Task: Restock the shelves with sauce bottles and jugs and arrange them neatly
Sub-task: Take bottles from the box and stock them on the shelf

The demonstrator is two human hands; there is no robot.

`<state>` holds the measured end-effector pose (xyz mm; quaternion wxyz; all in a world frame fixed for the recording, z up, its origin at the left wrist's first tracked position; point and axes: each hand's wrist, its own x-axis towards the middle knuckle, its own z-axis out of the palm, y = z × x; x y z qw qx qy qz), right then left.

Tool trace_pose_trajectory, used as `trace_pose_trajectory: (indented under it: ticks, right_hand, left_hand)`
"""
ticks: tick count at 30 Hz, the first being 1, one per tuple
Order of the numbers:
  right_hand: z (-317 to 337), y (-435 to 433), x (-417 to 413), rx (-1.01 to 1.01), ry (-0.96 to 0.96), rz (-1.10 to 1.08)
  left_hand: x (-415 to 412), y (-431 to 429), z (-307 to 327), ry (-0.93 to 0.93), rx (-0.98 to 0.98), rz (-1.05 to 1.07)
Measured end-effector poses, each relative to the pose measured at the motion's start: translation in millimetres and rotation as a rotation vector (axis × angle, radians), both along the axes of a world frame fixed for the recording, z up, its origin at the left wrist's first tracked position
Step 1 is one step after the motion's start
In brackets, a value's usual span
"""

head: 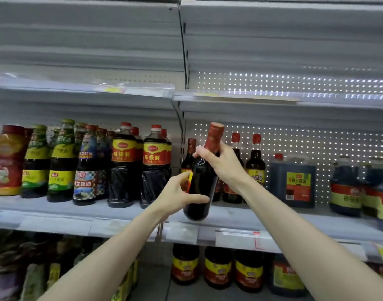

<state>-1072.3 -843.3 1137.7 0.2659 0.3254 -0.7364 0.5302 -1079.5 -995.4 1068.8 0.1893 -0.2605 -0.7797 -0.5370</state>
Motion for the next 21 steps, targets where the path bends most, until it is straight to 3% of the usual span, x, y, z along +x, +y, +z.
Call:
trace_pose_trajectory:
  ticks: [9, 21]
  right_hand:
    - [-14, -27, -43, -0.02, -0.217, -0.01]
    - [-26, -26, -65, -0.053, -0.276, -0.011]
  left_hand:
    - [-37, -19, -7, 0.007, 0.137, 0.091]
    - [-62, -26, -18, -0.101, 0.139, 0.051]
